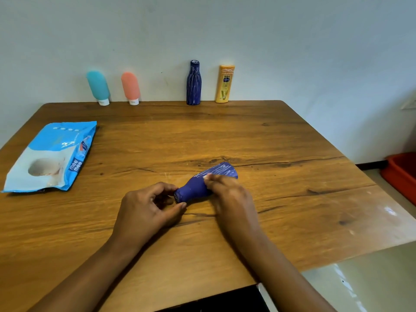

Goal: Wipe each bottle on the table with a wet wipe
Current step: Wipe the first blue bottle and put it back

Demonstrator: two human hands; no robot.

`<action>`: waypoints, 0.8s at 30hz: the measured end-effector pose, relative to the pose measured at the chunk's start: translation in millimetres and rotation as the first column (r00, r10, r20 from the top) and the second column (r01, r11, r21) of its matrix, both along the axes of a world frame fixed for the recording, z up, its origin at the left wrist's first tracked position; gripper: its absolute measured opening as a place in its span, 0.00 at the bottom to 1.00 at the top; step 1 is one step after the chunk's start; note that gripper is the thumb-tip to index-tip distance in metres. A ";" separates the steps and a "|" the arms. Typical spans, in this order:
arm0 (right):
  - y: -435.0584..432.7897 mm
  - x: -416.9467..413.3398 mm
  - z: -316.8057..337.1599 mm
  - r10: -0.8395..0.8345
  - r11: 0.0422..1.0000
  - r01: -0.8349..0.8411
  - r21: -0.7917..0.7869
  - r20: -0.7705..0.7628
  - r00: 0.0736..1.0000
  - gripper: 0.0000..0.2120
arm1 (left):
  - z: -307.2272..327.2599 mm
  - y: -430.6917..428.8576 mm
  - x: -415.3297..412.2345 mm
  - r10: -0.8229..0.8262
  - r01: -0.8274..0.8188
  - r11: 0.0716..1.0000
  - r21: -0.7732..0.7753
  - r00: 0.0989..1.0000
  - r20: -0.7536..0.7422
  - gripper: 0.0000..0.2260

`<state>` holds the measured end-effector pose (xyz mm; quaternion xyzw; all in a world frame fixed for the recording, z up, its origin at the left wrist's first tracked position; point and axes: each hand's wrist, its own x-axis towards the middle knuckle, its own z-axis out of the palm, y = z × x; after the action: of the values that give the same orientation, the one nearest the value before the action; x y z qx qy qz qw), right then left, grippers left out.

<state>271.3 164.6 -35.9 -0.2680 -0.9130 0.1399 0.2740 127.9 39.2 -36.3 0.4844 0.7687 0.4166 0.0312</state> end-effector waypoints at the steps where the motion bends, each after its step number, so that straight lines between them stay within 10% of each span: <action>1: 11.0 3.3 1.1 -0.063 0.998 0.063 -0.018 0.006 0.998 0.15 | -0.5 0.1 0.1 0.015 -0.015 1.000 -0.020 1.000 0.005 0.18; 5: 24.2 5.2 6.9 -0.170 0.985 0.169 -0.034 -0.020 0.985 0.13 | -0.4 1.8 1.5 0.041 -0.042 0.997 -0.064 0.999 -0.008 0.18; 10: -25.2 -7.8 -1.2 0.106 0.994 -0.106 0.022 0.019 0.994 0.15 | 0.3 2.0 -0.5 0.021 -0.020 0.997 -0.078 1.000 0.009 0.16; 16: 34.0 4.9 7.9 -0.209 0.973 0.203 -0.108 -0.051 0.977 0.12 | -1.6 1.8 -1.5 0.014 -0.014 0.997 -0.072 1.000 0.002 0.18; 24: -17.2 -10.6 -5.3 0.053 0.998 -0.053 0.027 -0.009 0.999 0.14 | -1.2 3.7 -1.8 0.003 -0.010 0.994 -0.110 0.998 -0.064 0.17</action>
<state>260.7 147.4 -41.2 -0.2394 -0.9202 0.1361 0.2783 126.1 43.0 -37.5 0.4926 0.7927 0.3577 0.0320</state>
